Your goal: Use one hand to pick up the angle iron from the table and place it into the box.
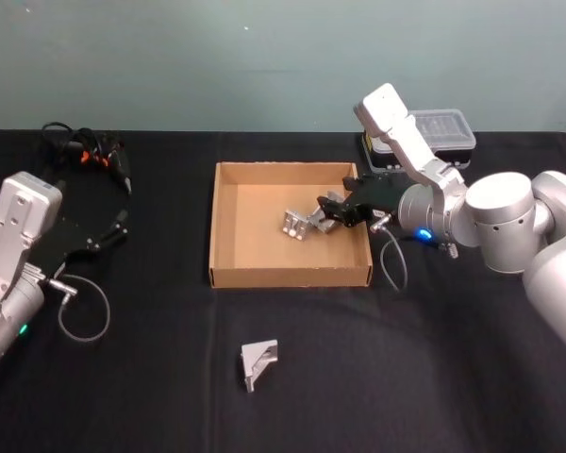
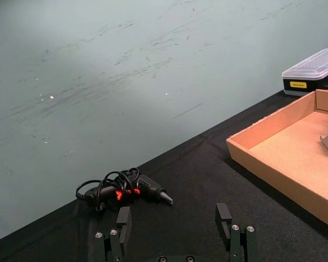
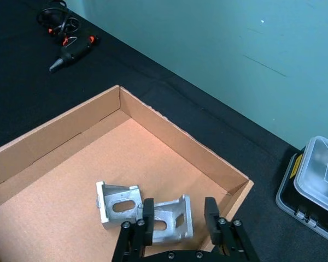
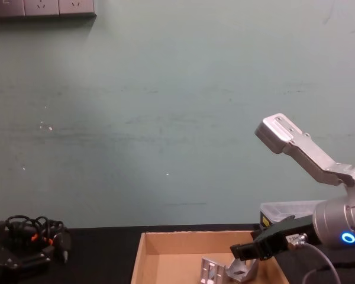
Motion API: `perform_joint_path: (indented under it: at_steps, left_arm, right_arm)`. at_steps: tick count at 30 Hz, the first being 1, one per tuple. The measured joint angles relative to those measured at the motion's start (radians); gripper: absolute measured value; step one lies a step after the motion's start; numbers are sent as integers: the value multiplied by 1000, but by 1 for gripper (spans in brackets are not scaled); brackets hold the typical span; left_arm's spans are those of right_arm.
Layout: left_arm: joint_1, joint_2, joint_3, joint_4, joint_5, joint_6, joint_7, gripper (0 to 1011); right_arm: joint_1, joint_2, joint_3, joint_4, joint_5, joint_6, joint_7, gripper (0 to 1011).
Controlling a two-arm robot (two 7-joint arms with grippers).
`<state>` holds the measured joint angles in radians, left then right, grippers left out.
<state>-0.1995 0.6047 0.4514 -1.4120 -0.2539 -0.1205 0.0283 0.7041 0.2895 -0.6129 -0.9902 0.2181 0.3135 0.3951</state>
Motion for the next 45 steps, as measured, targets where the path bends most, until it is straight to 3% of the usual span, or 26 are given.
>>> perform_joint_path:
  at_steps: [15,25,30,38,40,45]
  left_arm:
    - [0,0,0,0,0,0,0,1011]
    - [0,0,0,0,0,0,0,1011]
    - [0,0,0,0,0,0,0,1011]
    - [0,0,0,0,0,0,0,1011]
    - [0,0,0,0,0,0,0,1011]
    - [0,0,0,0,0,0,0,1011]
  right_arm:
    - [0,0,-1,0,0,0,-1,999]
    - [-15,3,15,-20,-11,-12,0,1002]
    - [-54,25,41,-84,-9,-28,17,1002]
    - [-151,97,78,-243,13,-46,79,1003]
    - [-194,133,92,-303,26,-65,112,1002]
    - [-241,176,106,-369,50,-88,153,1002]
